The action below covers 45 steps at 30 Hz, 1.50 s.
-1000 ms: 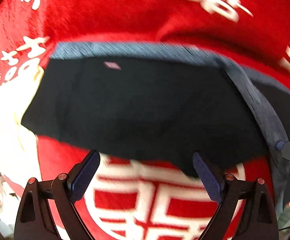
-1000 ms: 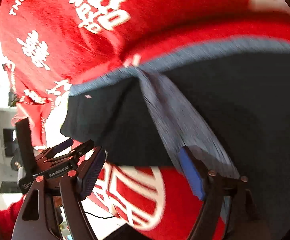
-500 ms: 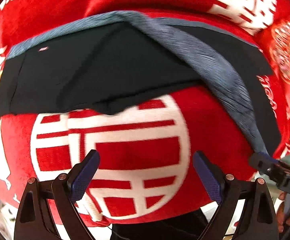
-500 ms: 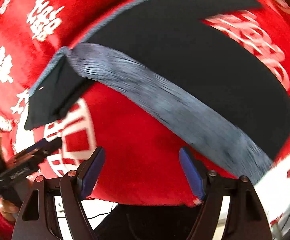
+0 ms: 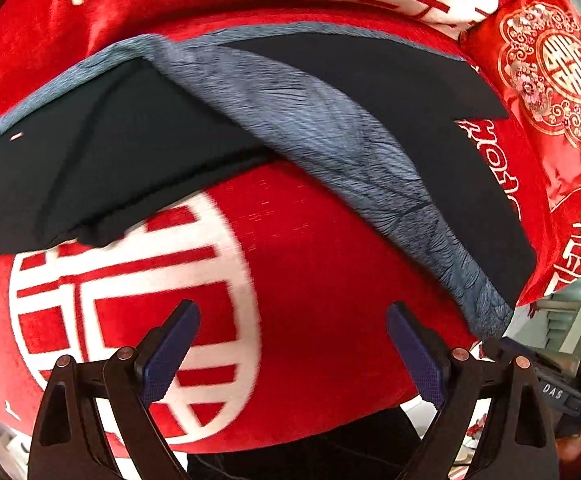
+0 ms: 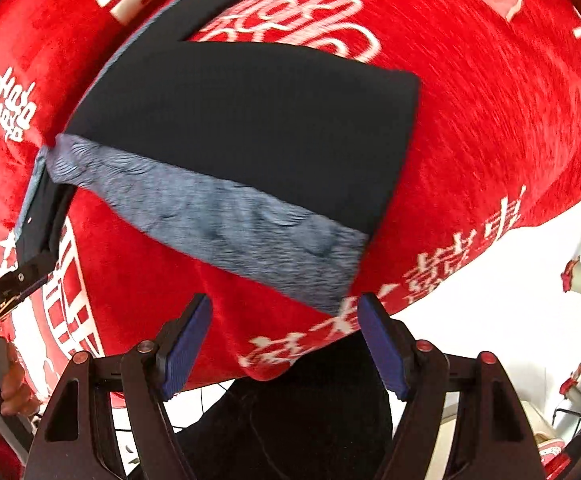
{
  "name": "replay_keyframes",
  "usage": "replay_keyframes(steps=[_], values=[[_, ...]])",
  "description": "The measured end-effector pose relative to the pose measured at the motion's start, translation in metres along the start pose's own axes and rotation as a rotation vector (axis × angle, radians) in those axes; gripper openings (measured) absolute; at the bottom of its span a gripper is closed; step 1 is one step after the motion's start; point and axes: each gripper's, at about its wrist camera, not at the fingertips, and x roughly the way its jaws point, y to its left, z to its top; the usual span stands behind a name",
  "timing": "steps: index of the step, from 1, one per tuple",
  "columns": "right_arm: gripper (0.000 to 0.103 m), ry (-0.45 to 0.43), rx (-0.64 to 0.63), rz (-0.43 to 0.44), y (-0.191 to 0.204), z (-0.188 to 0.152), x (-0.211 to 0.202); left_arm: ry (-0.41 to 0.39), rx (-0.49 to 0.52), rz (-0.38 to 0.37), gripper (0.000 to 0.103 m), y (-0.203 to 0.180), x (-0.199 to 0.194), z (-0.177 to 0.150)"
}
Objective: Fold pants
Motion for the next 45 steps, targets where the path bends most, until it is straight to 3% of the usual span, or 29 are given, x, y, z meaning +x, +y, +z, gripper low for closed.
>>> replay_keyframes(steps=[4, 7, 10, 12, 20, 21, 23, 32, 36, 42, 45], values=[[0.077, 0.015, 0.049, 0.015, -0.028, 0.007, 0.003, 0.027, -0.021, 0.02, 0.095, -0.016, 0.01, 0.005], [0.073, 0.03, 0.074, 0.127, -0.041, 0.015, 0.005, 0.041, -0.025, 0.029, 0.095, -0.027, 0.017, 0.009], [0.061, 0.075, 0.011, 0.227, -0.035, 0.022, 0.01, 0.053, -0.023, 0.035, 0.095, -0.034, 0.022, 0.012], [0.042, 0.096, -0.034, 0.291, -0.032, 0.024, 0.012, 0.053, -0.019, 0.035, 0.095, -0.039, 0.024, 0.014], [0.041, 0.157, 0.04, 0.404, -0.054, 0.034, 0.03, 0.084, -0.038, 0.019, 0.095, -0.051, 0.04, 0.023], [0.034, 0.174, 0.047, 0.404, -0.056, 0.036, 0.03, 0.082, -0.042, 0.014, 0.095, -0.051, 0.04, 0.024], [0.003, 0.192, 0.024, 0.38, -0.049, 0.035, 0.025, 0.079, -0.052, 0.001, 0.095, -0.051, 0.039, 0.025], [0.003, 0.136, -0.078, 0.56, -0.022, 0.073, -0.042, 0.092, -0.15, -0.159, 0.095, -0.049, 0.026, 0.034], [0.003, 0.156, -0.11, 0.64, -0.016, 0.09, -0.06, 0.158, -0.168, -0.257, 0.095, -0.056, 0.036, 0.035], [0.003, 0.216, -0.172, 0.686, -0.005, 0.106, -0.07, 0.234, -0.216, -0.37, 0.095, -0.079, 0.052, 0.031], [0.003, 0.23, -0.191, 0.695, -0.002, 0.111, -0.075, 0.225, -0.25, -0.396, 0.092, -0.089, 0.052, 0.034]])
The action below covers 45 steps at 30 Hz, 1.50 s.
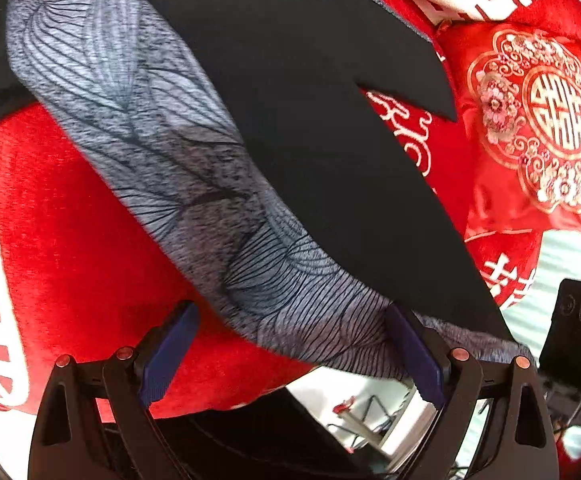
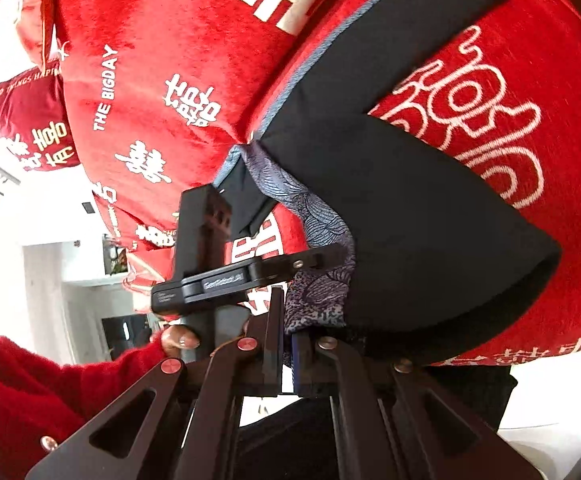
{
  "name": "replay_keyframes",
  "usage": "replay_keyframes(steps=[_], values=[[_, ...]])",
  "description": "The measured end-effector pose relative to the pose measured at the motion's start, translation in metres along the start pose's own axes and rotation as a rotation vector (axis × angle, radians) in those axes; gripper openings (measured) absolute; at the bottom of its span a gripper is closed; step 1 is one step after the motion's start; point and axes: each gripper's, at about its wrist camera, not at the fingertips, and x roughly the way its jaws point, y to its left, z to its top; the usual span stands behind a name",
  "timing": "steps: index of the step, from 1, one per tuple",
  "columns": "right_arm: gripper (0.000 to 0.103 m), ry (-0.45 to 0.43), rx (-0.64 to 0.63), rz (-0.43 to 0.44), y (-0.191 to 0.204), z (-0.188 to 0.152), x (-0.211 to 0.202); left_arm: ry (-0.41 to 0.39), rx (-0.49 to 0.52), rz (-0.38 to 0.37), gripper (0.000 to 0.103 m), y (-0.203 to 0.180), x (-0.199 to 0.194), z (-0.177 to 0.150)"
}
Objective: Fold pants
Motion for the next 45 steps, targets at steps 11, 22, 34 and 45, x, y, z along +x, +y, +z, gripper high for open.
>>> replay_keyframes(steps=[11, 22, 34, 45], values=[[0.003, -0.095, -0.105, -0.018, 0.024, 0.063, -0.045, -0.196, 0.108, 0.022, 0.025, -0.072, -0.055, 0.048], [0.003, -0.218, -0.194, -0.32, 0.014, 0.238, -0.045, -0.421, 0.295, 0.209, 0.026, -0.127, -0.07, 0.184], [0.088, -0.245, -0.188, -0.603, -0.025, 0.286, -0.027, -0.416, 0.223, 0.552, 0.089, -0.053, -0.067, 0.175], [0.029, -0.114, -0.174, -0.768, -0.056, 0.252, 0.013, -0.361, 0.144, 0.642, 0.089, -0.013, -0.02, 0.198]])
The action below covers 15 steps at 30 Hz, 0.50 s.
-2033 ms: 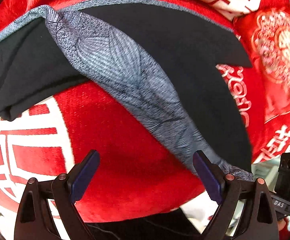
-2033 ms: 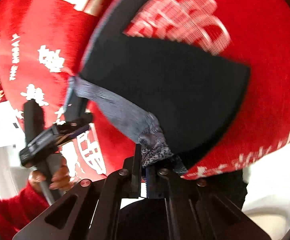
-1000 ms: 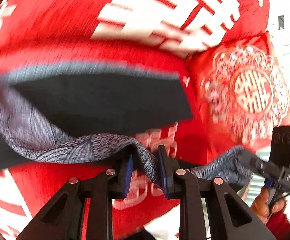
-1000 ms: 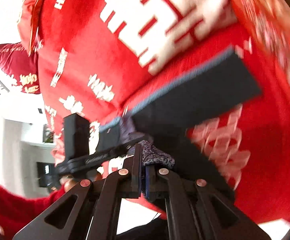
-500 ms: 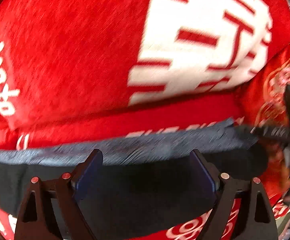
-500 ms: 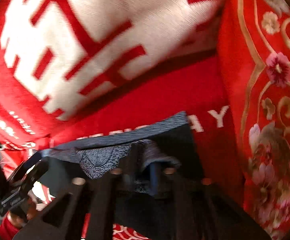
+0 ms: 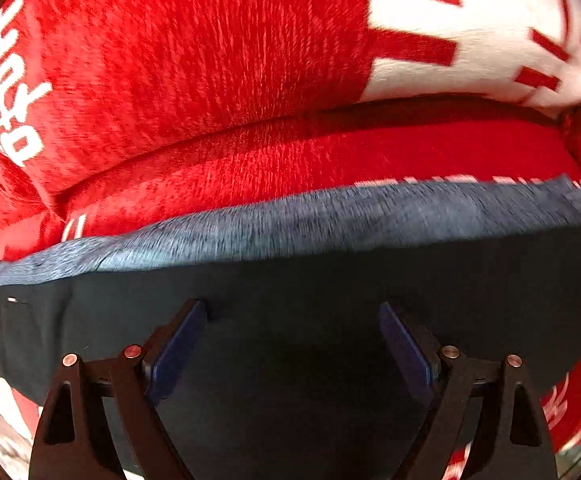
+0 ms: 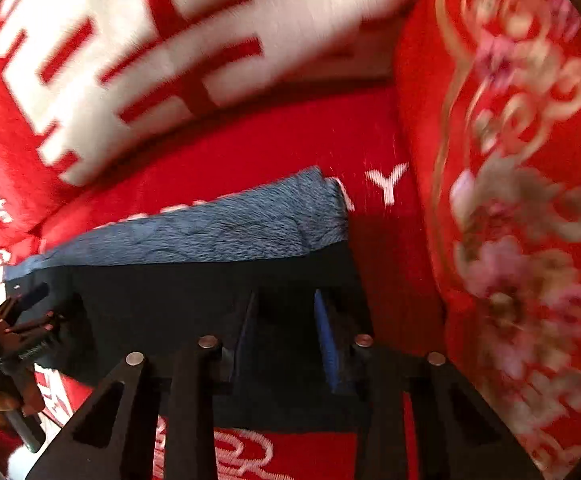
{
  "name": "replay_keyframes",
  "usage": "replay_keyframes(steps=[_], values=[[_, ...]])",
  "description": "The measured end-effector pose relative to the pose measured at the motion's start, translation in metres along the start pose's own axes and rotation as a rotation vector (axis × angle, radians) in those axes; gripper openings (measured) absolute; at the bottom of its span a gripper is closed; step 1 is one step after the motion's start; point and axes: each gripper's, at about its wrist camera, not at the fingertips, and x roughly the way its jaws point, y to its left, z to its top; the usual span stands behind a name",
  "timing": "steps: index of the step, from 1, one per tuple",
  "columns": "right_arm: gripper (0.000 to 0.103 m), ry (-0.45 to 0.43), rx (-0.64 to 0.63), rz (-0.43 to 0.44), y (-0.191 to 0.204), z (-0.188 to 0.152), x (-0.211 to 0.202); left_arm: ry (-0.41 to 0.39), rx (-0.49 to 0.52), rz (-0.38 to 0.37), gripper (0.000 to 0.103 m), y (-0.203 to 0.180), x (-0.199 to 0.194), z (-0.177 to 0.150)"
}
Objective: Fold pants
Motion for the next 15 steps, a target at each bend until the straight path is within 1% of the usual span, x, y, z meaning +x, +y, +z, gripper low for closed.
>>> replay_keyframes(steps=[1, 4, 5, 6, 7, 9, 10, 11, 13, 15], values=[[0.028, -0.013, 0.0, -0.008, -0.001, 0.005, 0.006, -0.008, -0.012, -0.001, 0.093, 0.002, 0.003, 0.004], [0.029, -0.055, -0.017, -0.02, 0.007, 0.021, 0.008, -0.039, -0.032, 0.004, 0.095, 0.006, 0.008, 0.018], [0.032, -0.064, -0.015, -0.006, 0.01, 0.027, 0.006, -0.036, -0.038, 0.002, 0.095, 0.009, 0.008, 0.022], [0.032, -0.068, -0.009, 0.023, 0.012, 0.032, 0.002, -0.024, -0.046, 0.0, 0.095, 0.012, 0.009, 0.026], [0.039, -0.067, -0.008, 0.09, 0.017, 0.036, -0.003, -0.022, -0.053, 0.003, 0.095, 0.016, 0.006, 0.028], [0.072, -0.052, -0.042, 0.161, 0.029, 0.041, -0.007, -0.044, -0.058, 0.017, 0.095, 0.026, -0.002, 0.028], [0.074, -0.05, -0.101, 0.185, 0.045, 0.043, -0.009, -0.049, -0.063, 0.022, 0.095, 0.031, -0.005, 0.027], [0.073, -0.052, -0.152, 0.19, 0.059, 0.044, -0.009, -0.047, -0.071, 0.021, 0.095, 0.037, -0.008, 0.024], [0.073, -0.056, -0.267, 0.161, 0.089, 0.048, -0.003, -0.037, -0.085, 0.024, 0.095, 0.049, -0.01, 0.016], [0.071, -0.049, -0.335, 0.126, 0.113, 0.056, 0.01, -0.032, -0.083, 0.047, 0.095, 0.06, -0.008, 0.008]])
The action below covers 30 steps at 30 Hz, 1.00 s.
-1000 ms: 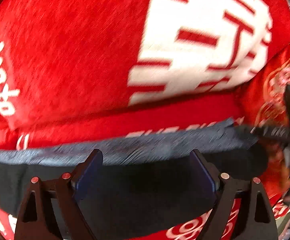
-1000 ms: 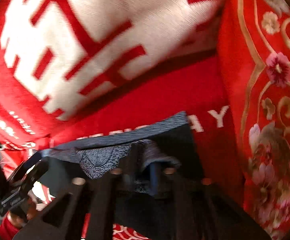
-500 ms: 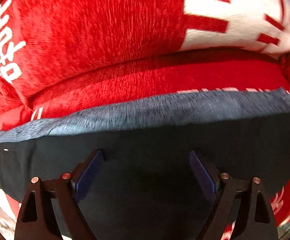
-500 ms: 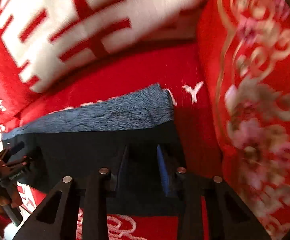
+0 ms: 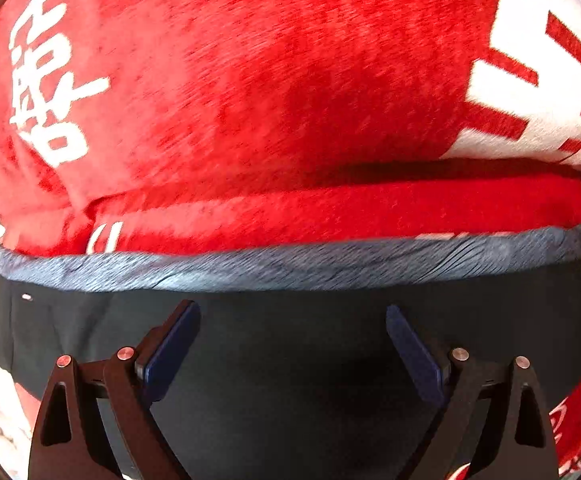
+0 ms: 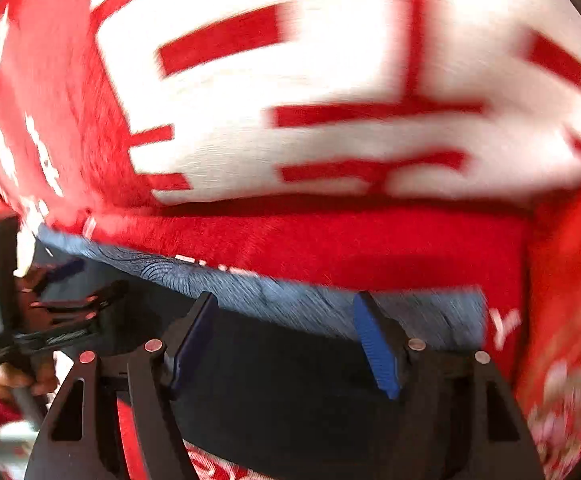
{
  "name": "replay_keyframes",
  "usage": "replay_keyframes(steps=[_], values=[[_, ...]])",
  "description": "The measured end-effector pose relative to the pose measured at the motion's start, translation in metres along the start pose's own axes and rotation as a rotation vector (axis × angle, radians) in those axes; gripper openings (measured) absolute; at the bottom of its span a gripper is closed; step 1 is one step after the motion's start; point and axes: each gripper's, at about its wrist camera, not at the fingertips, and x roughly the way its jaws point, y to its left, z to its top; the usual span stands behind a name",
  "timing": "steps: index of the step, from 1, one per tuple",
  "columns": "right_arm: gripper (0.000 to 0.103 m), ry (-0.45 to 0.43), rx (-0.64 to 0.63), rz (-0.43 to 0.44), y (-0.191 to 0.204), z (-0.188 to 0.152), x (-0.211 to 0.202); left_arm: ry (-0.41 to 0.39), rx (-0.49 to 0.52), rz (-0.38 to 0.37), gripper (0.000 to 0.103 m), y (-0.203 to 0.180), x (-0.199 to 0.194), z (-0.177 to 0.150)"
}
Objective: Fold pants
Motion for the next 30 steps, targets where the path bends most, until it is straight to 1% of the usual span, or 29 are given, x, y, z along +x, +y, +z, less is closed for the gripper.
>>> replay_keyframes(steps=[1, 3, 4, 6, 8, 9, 10, 12, 13, 14, 15, 16, 17, 18, 19, 20, 21, 24, 26, 27, 29, 30], values=[[0.068, 0.014, -0.018, 0.006, 0.006, 0.006, 0.008, 0.008, 0.0, 0.017, 0.095, 0.004, 0.004, -0.003], [0.051, 0.058, -0.031, 0.051, 0.02, 0.012, 0.031, 0.039, -0.03, 0.028, 0.095, 0.016, 0.013, -0.008], [0.048, 0.085, -0.04, 0.028, 0.028, 0.014, 0.042, 0.05, -0.057, 0.011, 0.095, 0.023, 0.014, -0.007], [0.046, 0.061, -0.06, 0.001, 0.035, 0.009, 0.039, 0.035, -0.093, -0.02, 0.095, 0.031, 0.012, -0.002], [0.046, 0.026, -0.052, 0.008, 0.034, 0.006, 0.03, 0.007, -0.084, -0.025, 0.095, 0.031, 0.011, 0.005], [0.046, 0.023, -0.041, -0.006, 0.029, 0.004, 0.027, 0.0, -0.068, -0.011, 0.095, 0.025, 0.015, 0.016], [0.046, 0.024, -0.027, -0.032, 0.021, 0.001, 0.027, 0.004, -0.058, 0.0, 0.095, 0.024, 0.021, 0.02], [0.046, 0.044, 0.041, -0.108, -0.01, -0.006, 0.03, 0.008, -0.049, 0.012, 0.095, 0.021, 0.037, 0.028], [0.046, 0.062, 0.107, -0.144, -0.033, -0.01, 0.032, 0.002, -0.062, 0.014, 0.095, 0.024, 0.043, 0.03], [0.04, 0.06, 0.19, -0.154, -0.057, -0.017, 0.031, 0.006, -0.089, 0.01, 0.095, 0.033, 0.047, 0.032], [0.034, 0.026, 0.263, -0.106, -0.077, -0.022, 0.025, 0.013, -0.112, 0.009, 0.095, 0.04, 0.047, 0.031], [0.034, 0.008, 0.317, -0.086, -0.089, -0.026, 0.018, 0.016, -0.129, 0.02, 0.095, 0.049, 0.045, 0.032], [0.038, -0.002, 0.353, -0.097, -0.098, -0.032, 0.008, 0.019, -0.144, 0.051, 0.095, 0.063, 0.043, 0.03], [0.04, -0.014, 0.357, -0.101, -0.1, -0.036, 0.0, 0.022, -0.155, 0.074, 0.095, 0.074, 0.041, 0.027], [0.043, -0.021, 0.356, -0.099, -0.097, -0.042, -0.007, 0.029, -0.171, 0.09, 0.095, 0.088, 0.038, 0.023], [0.052, -0.02, 0.359, -0.093, -0.091, -0.049, -0.009, 0.037, -0.187, 0.107, 0.095, 0.101, 0.035, 0.018], [0.054, -0.021, 0.364, -0.081, -0.086, -0.054, -0.01, 0.051, -0.2, 0.138, 0.095, 0.117, 0.031, 0.012], [0.054, 0.0, 0.377, -0.034, -0.062, -0.077, -0.012, 0.079, -0.218, 0.2, 0.095, 0.153, 0.02, -0.008], [0.054, 0.015, 0.389, -0.006, -0.046, -0.091, -0.011, 0.089, -0.225, 0.221, 0.095, 0.174, 0.013, -0.022], [0.054, 0.022, 0.396, 0.011, -0.039, -0.097, -0.011, 0.092, -0.229, 0.225, 0.095, 0.178, 0.009, -0.029], [0.055, 0.032, 0.402, 0.049, -0.013, -0.108, -0.007, 0.098, -0.242, 0.227, 0.095, 0.193, 0.005, -0.04], [0.055, 0.038, 0.399, 0.073, -0.003, -0.111, -0.007, 0.099, -0.248, 0.224, 0.095, 0.195, 0.001, -0.057]])
